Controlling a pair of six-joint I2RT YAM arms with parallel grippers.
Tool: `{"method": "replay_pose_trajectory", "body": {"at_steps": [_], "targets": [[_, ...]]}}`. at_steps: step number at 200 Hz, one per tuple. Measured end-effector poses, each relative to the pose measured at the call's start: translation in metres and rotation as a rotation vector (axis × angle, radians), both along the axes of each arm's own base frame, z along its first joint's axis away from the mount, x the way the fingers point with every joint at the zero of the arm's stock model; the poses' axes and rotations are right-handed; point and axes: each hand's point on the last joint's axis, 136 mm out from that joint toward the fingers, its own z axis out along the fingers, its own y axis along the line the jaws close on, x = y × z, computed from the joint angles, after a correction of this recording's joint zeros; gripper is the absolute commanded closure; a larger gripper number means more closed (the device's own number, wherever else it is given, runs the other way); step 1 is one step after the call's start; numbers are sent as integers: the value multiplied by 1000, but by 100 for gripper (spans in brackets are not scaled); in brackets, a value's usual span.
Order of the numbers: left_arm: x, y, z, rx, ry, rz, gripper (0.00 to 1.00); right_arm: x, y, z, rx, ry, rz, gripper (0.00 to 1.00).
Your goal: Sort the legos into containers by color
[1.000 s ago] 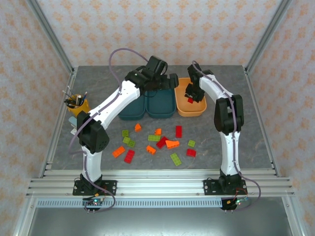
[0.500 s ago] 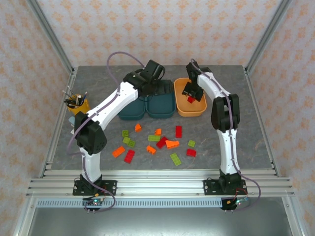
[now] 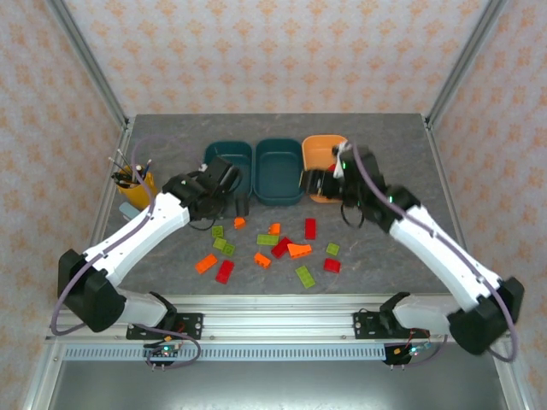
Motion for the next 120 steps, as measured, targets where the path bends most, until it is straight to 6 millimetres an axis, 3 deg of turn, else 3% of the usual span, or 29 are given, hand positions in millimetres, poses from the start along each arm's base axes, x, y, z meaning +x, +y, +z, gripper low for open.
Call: {"method": "replay_pose_trajectory", "body": {"at_steps": [23,44,120], "targets": [[-19,19,-33,47,84,20,8,-53,20,-45,-30,0,153,21],[-25,30,-51,64,131,43,11,-79,33,-74,-77,12,241,21],[-5,35,-94,83,195,33,18,-68,64,-87,-55,-28,249,21]]}}
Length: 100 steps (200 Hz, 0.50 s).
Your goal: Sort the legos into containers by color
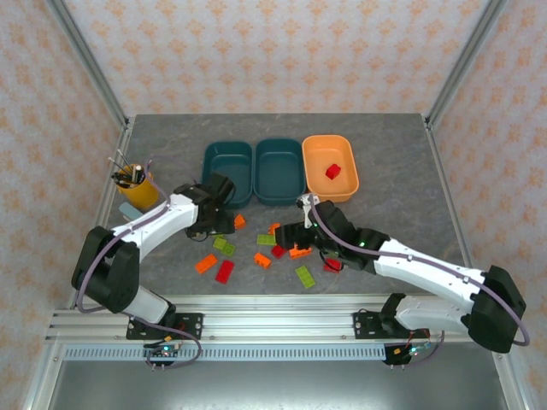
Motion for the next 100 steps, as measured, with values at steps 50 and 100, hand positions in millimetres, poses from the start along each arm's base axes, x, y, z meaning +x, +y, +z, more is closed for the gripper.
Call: {"method": "replay_pose_trajectory", "body": {"at_steps": [50,100], "targets": [[5,-4,-24,-1,11,-18,26,4,5,-7,-5,8,-2,21],[8,1,-46,1,39,-11,35,4,5,-7,1,12,-8,21]]}}
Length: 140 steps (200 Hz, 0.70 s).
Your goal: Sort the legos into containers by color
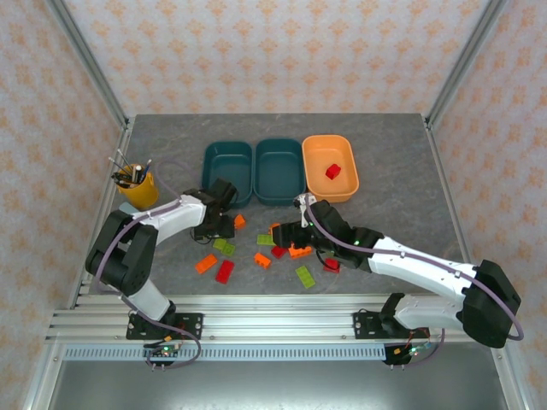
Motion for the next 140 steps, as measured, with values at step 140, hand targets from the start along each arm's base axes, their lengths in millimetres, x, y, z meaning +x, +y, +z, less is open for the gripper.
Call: {"method": "replay_pose_trajectory", "body": {"at_steps": [140], "targets": [[7,4,7,4,-37,-9,66,5,-1,5,-2,-14,-26,22]]}}
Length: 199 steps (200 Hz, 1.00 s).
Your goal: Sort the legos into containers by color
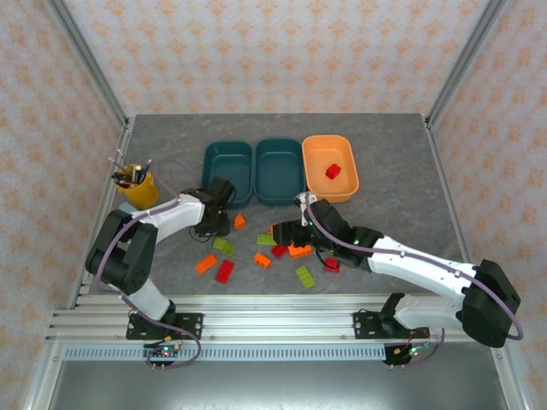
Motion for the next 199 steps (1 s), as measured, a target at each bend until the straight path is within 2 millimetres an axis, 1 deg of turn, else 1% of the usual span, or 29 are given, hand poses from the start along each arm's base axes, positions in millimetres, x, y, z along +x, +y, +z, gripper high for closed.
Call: {"method": "replay_pose_trajectory", "body": {"at_steps": [8,21,36,49,65,77,91,103,117,138,151,161,175,187,199], "targets": [[-2,3,9,5,-14,1,66,2,0,5,2,-7,-6,22],[-4,5,30,3,-40,4,66,7,1,16,9,-27,-21,22],[2,3,59,-9,-83,4,66,14,3,35,31,-64,-43,22],[16,-2,87,-25,-131,3,66,21,4,52,48,-98,-70,21],[36,-9,114,-42,-183,2,66,30,3,73,68,-139,-101,21],[53,-15,129,-49,-207,-1,66,40,4,87,79,-165,-127,21],[74,-21,134,-51,-215,3,66,55,4,99,90,-184,-162,20],[94,-23,130,-46,-207,11,66,72,3,104,90,-189,-198,20],[116,-23,119,-37,-185,21,66,91,-1,104,85,-184,-241,20],[144,-20,92,-15,-134,43,66,117,-8,98,77,-154,-303,20],[157,-16,74,-3,-104,54,66,131,-12,92,74,-126,-336,20],[163,-13,56,6,-71,63,66,137,-15,88,77,-105,-354,19],[167,-8,36,15,-28,66,65,140,-18,80,78,-76,-370,19],[171,-5,22,21,1,65,65,140,-19,75,76,-53,-376,18],[174,-2,13,27,20,64,65,138,-20,73,75,-37,-379,17]]}}
